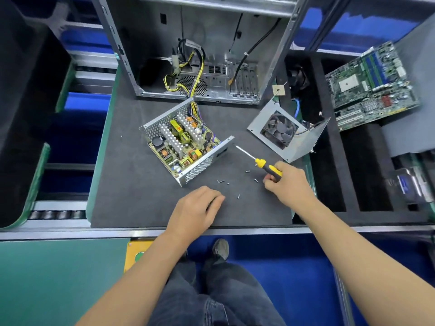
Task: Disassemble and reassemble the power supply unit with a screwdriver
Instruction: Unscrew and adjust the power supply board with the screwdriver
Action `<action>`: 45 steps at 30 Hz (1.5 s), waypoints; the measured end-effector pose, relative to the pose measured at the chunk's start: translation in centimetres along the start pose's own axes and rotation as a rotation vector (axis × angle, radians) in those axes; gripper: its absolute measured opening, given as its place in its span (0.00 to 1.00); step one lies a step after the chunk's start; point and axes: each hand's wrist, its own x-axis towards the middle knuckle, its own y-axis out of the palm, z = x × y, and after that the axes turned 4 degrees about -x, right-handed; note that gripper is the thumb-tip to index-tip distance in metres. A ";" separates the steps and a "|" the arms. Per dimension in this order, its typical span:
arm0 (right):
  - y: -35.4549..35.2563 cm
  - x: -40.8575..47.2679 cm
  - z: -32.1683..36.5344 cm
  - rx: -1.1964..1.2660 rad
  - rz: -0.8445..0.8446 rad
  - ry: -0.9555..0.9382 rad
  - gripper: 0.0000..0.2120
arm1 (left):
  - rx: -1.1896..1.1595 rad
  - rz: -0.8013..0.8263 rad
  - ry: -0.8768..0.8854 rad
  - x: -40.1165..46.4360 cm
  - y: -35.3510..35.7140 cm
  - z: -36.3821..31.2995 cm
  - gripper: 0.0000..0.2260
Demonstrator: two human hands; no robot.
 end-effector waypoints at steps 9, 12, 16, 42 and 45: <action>-3.9 -2.8 9.8 0.676 0.219 -0.207 0.16 | -0.397 -0.248 -0.097 5.3 -2.9 -4.8 0.12; -4.4 -2.5 12.4 0.747 0.340 -0.273 0.16 | -0.390 -0.315 -0.103 6.2 -5.0 -4.0 0.10; -3.7 -2.0 14.5 0.797 0.431 -0.284 0.16 | -0.402 -0.356 -0.077 6.1 -7.0 -2.6 0.08; 0.4 1.2 18.5 0.423 0.181 -0.468 0.11 | -1.433 -0.532 -0.646 5.7 -12.1 6.2 0.07; 0.3 1.4 18.3 0.435 0.172 -0.441 0.11 | -1.457 -0.537 -0.649 5.8 -12.1 6.4 0.07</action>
